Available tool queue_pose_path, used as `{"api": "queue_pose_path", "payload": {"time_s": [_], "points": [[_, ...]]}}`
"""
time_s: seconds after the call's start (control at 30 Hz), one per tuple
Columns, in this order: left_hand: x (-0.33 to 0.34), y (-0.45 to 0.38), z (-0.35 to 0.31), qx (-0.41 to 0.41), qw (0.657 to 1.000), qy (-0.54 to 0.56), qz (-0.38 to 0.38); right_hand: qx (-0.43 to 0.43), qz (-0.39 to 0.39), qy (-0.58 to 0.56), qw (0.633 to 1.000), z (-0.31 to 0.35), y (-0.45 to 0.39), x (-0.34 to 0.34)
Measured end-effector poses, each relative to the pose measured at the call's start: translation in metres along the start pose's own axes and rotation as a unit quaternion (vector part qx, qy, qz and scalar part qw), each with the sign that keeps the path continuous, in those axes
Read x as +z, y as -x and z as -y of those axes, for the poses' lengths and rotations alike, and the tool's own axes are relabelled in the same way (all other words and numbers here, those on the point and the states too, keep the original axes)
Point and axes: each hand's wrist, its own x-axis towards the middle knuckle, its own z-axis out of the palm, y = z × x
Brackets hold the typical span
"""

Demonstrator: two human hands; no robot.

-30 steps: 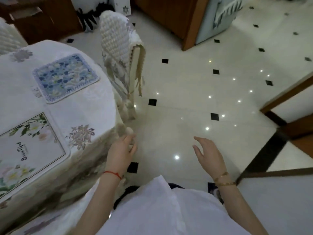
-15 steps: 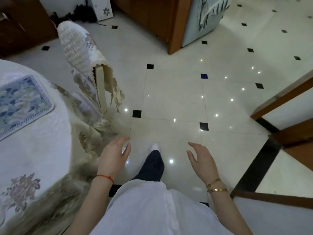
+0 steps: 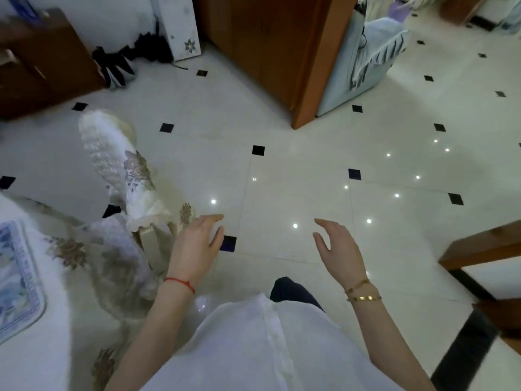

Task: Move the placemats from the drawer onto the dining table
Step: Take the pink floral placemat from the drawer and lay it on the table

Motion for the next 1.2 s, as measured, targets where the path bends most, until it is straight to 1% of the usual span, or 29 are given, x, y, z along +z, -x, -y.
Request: {"api": "queue_pose_path", "payload": {"time_s": [0.2, 0.3, 0.4, 0.43, 0.5, 0.53, 0.7, 0.87, 0.97, 1.07, 1.2], "points": [[0.002, -0.116, 0.039, -0.061, 0.998, 0.009, -0.029, -0.035, 0.057, 0.004, 0.998, 0.004, -0.151, 0.040], [-0.001, -0.189, 0.059, -0.090, 0.994, 0.009, -0.056, -0.061, 0.066, 0.008, 0.996, 0.021, -0.252, 0.053], [-0.019, -0.266, 0.074, -0.124, 0.988, 0.007, -0.089, -0.115, 0.079, 0.018, 0.990, 0.053, -0.362, 0.060], [-0.031, -0.295, 0.082, -0.141, 0.984, 0.011, -0.107, -0.143, 0.085, 0.020, 0.986, 0.071, -0.406, 0.063], [-0.051, -0.333, 0.093, -0.156, 0.977, 0.011, -0.142, -0.184, 0.086, 0.022, 0.979, 0.102, -0.469, 0.066], [-0.062, -0.353, 0.100, -0.177, 0.972, 0.008, -0.157, -0.205, 0.090, 0.022, 0.974, 0.123, -0.501, 0.070], [-0.094, -0.420, 0.152, -0.263, 0.945, -0.005, -0.194, -0.294, 0.127, 0.025, 0.947, 0.211, -0.615, 0.111], [-0.104, -0.477, 0.226, -0.320, 0.925, 0.003, -0.202, -0.312, 0.180, 0.013, 0.933, 0.265, -0.692, 0.179], [-0.130, -0.519, 0.275, -0.349, 0.913, 0.011, -0.212, -0.315, 0.202, 0.011, 0.927, 0.311, -0.744, 0.217], [-0.174, -0.566, 0.331, -0.363, 0.901, -0.014, -0.236, -0.333, 0.195, 0.003, 0.923, 0.382, -0.805, 0.248], [-0.244, -0.638, 0.407, -0.359, 0.896, -0.042, -0.258, -0.354, 0.178, -0.018, 0.918, 0.490, -0.885, 0.284]]}}
